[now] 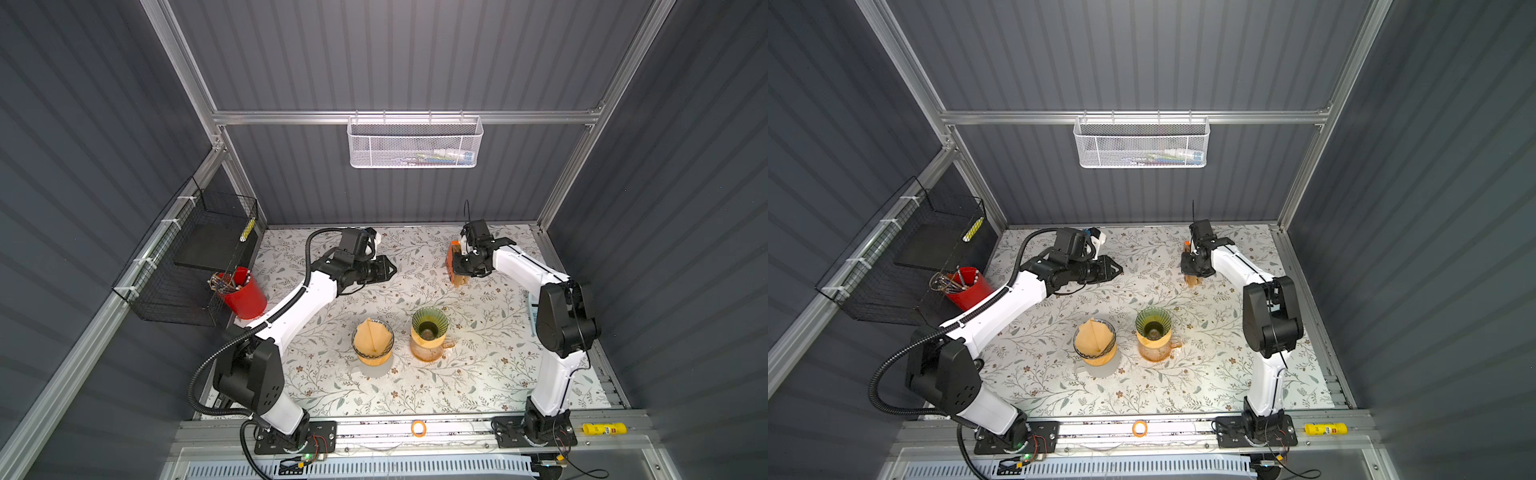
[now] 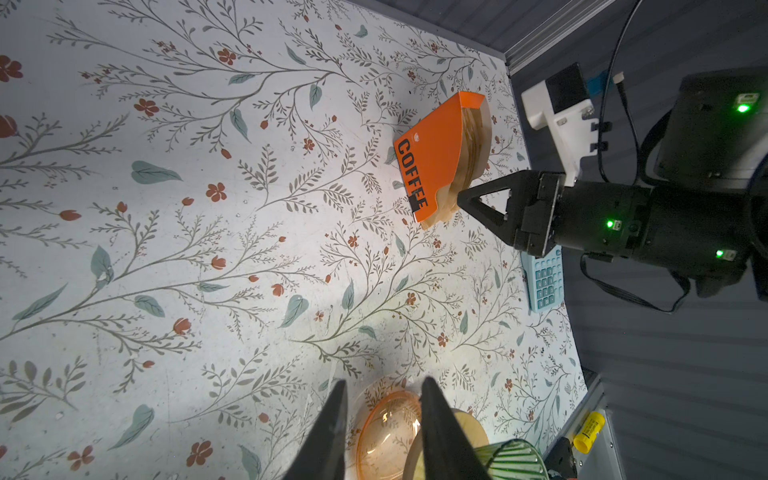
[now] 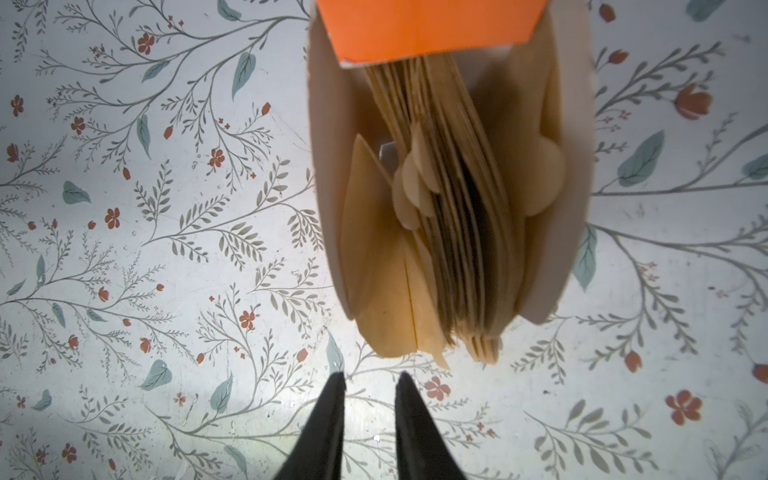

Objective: Place the coffee filter in the dripper

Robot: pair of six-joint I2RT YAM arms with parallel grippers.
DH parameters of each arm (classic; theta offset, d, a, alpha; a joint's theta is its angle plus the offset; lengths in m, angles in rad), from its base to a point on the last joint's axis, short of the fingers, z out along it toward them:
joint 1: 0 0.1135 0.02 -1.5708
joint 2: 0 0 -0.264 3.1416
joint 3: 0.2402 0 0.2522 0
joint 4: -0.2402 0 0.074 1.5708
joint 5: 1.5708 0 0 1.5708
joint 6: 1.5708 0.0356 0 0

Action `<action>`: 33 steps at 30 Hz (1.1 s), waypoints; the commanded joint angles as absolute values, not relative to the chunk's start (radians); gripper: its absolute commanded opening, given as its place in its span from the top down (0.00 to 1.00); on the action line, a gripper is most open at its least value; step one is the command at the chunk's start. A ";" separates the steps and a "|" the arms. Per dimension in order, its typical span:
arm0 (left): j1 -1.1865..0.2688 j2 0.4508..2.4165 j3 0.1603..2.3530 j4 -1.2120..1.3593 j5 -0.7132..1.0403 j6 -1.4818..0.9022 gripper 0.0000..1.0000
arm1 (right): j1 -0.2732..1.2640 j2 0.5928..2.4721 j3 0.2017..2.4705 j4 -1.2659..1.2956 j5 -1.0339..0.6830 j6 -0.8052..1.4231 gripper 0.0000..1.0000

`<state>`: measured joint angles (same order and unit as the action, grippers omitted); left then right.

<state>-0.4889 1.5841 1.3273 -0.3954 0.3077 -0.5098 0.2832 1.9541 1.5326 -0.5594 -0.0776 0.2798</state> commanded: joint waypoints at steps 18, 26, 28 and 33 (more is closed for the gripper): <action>-0.480 1.570 1.319 -0.397 0.322 -0.509 0.69 | 0.298 2.046 1.617 -0.612 -0.015 0.261 0.81; -0.480 1.568 1.317 -0.394 0.322 -0.513 0.69 | 0.298 2.046 1.613 -0.610 -0.013 0.259 0.89; -0.480 1.566 1.315 -0.394 0.322 -0.512 0.69 | 0.298 2.046 1.615 -0.609 -0.014 0.258 0.90; -0.480 1.563 1.312 -0.394 0.322 -0.515 0.69 | 0.299 2.051 1.618 -0.603 -0.015 0.257 0.89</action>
